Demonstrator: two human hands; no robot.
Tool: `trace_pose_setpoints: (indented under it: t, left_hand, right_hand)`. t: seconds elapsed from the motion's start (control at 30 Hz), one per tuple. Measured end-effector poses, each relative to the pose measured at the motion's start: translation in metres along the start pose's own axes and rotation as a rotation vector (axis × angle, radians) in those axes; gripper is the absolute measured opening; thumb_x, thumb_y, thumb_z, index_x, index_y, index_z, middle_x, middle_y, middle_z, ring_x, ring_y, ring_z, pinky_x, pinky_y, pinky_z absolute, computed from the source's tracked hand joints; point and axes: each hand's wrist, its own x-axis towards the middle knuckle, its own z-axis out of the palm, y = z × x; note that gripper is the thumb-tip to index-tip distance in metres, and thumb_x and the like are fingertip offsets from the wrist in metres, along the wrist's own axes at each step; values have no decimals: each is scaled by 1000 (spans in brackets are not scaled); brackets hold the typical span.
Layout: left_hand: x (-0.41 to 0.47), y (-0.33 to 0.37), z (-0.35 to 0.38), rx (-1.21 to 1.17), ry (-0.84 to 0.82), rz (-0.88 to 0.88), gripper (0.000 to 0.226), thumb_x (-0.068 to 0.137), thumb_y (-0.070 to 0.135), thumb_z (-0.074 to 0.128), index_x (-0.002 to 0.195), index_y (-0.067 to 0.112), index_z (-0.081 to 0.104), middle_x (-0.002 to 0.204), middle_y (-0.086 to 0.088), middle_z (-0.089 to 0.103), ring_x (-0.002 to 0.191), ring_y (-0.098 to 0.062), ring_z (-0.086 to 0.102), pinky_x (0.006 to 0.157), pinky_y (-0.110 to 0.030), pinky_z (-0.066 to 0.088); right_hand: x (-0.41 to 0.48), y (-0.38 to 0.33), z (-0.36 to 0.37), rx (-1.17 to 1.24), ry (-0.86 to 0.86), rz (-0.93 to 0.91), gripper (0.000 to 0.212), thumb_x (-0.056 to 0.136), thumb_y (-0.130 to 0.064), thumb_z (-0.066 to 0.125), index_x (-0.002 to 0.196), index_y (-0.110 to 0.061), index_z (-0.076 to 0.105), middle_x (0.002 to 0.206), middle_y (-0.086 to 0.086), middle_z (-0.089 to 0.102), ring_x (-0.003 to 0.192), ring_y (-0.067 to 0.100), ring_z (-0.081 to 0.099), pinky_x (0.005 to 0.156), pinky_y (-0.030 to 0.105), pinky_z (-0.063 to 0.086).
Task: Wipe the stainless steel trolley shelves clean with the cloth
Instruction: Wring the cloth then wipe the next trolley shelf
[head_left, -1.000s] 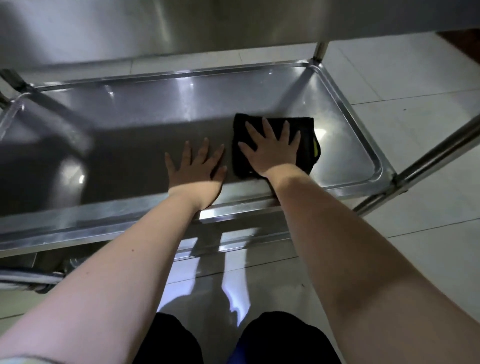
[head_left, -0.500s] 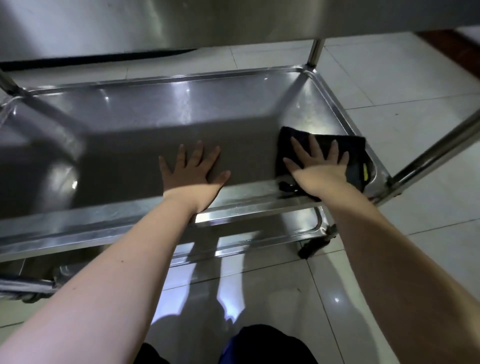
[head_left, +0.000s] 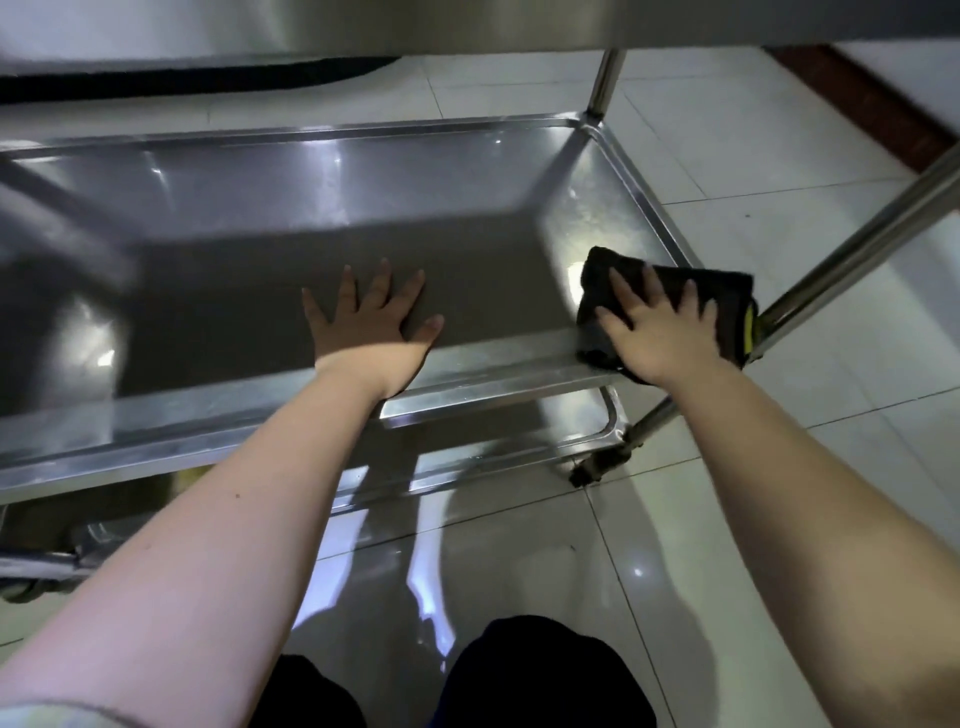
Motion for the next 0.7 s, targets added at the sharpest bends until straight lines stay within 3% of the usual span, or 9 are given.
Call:
trace_pose_setpoints:
  t: [0.17, 0.3, 0.47, 0.53, 0.63, 0.7]
  left_hand:
    - [-1, 2, -10, -91, -17, -7, 52, 102, 50, 20, 154, 44, 12, 165, 10, 6, 151, -26, -2, 114, -65, -8]
    - [-10, -19, -31, -586, 161, 27, 47, 107, 28, 32, 153, 21, 31, 162, -4, 24, 151, -27, 8, 121, -48, 4]
    - [-26, -91, -60, -378, 172, 113, 47, 106, 26, 37, 152, 20, 33, 163, -6, 17, 151, -32, 3, 121, -47, -2]
    - [-31, -110, -64, -316, 147, 85, 47, 105, 27, 38, 151, 22, 34, 163, -4, 15, 151, -29, 0, 121, -45, -5]
    - [-34, -115, -65, -351, 150, -18, 48, 104, 25, 40, 151, 26, 34, 163, -3, 20, 151, -29, 2, 121, -45, -3]
    - [-36, -105, -60, -330, 151, -109, 49, 103, 27, 38, 151, 25, 34, 162, -4, 21, 150, -31, 7, 120, -45, 0]
  right_hand:
    - [-47, -140, 23, 3, 10, -292, 63, 90, -72, 15, 149, -55, 0, 164, -9, -9, 145, 48, -10, 112, 65, -8]
    - [-59, -189, 21, 18, -3, -352, 60, 94, -68, 18, 150, -54, 1, 164, -7, -9, 145, 47, -16, 110, 65, -15]
    - [-64, -223, 20, 51, -42, -209, 61, 94, -67, 16, 150, -52, -2, 164, -7, -12, 144, 48, -19, 106, 69, -18]
    - [-83, -270, 26, 59, -59, -335, 61, 95, -63, 19, 151, -49, 0, 164, -7, -12, 143, 48, -20, 104, 69, -20]
    - [-94, -306, 24, 218, -26, -494, 55, 98, -47, 34, 151, -43, 22, 163, -11, 10, 149, 35, -7, 110, 64, -14]
    - [-73, -288, 15, 383, 56, -395, 48, 98, -33, 41, 146, -34, 39, 159, -11, 27, 151, 25, 5, 116, 58, -6]
